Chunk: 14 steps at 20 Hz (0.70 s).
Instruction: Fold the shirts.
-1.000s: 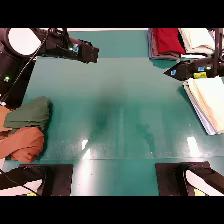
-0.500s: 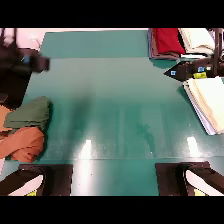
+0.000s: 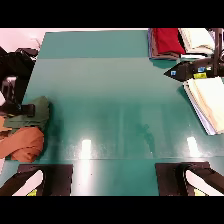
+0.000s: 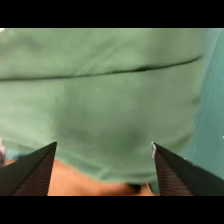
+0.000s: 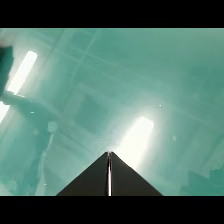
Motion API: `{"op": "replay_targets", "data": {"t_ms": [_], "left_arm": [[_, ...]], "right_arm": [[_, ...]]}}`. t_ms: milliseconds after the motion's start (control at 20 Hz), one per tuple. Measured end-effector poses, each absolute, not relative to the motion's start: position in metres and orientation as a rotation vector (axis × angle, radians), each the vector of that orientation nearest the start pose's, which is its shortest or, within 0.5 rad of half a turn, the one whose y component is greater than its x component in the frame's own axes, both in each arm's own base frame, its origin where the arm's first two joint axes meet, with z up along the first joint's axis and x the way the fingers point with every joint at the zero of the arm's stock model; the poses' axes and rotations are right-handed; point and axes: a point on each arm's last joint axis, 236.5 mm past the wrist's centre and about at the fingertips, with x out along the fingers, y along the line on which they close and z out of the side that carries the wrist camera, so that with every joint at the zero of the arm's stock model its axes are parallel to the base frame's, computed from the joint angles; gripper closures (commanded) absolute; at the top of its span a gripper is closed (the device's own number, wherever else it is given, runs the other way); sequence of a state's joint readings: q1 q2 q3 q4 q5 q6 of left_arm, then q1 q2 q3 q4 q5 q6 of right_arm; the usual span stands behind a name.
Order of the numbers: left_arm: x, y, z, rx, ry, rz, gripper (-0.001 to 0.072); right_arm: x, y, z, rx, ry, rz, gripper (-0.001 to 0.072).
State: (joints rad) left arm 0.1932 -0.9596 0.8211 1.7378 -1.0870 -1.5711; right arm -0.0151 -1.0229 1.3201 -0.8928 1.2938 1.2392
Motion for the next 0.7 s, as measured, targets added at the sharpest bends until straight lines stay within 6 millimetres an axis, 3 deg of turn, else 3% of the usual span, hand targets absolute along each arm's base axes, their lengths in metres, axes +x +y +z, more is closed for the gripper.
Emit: {"op": "replay_targets", "data": {"t_ms": [50,100,150,200,350,450,600,700], "left_arm": [[0.295,0.096,-0.004,0.037,1.226,0.253,0.0003],[0.296,0.097,-0.009,0.035,1.216,0.255,0.0144],[0.296,0.098,-0.013,0.032,1.208,0.256,0.0481],[0.297,0.098,-0.015,0.027,1.202,0.257,0.0671],[0.303,0.1,-0.004,0.011,1.174,0.269,0.0684],[0.319,0.101,0.032,0.002,1.099,0.276,0.0684],[0.352,0.079,0.131,0.019,0.874,0.222,0.0685],[0.365,0.046,0.21,0.05,0.703,0.14,0.0685]], "right_arm": [[0.35,0.137,0.201,0.201,0.85,0.635,0.0696],[0.35,0.137,0.201,0.201,0.85,0.635,0.0696],[0.35,0.137,0.201,0.201,0.85,0.635,0.0696],[0.35,0.137,0.201,0.202,0.849,0.635,0.0696],[0.351,0.137,0.203,0.202,0.842,0.632,0.0697],[0.354,0.137,0.212,0.199,0.815,0.631,0.0697],[0.359,0.138,0.245,0.176,0.73,0.634,0.0697],[0.36,0.137,0.275,0.152,0.657,0.635,0.0697]]}}
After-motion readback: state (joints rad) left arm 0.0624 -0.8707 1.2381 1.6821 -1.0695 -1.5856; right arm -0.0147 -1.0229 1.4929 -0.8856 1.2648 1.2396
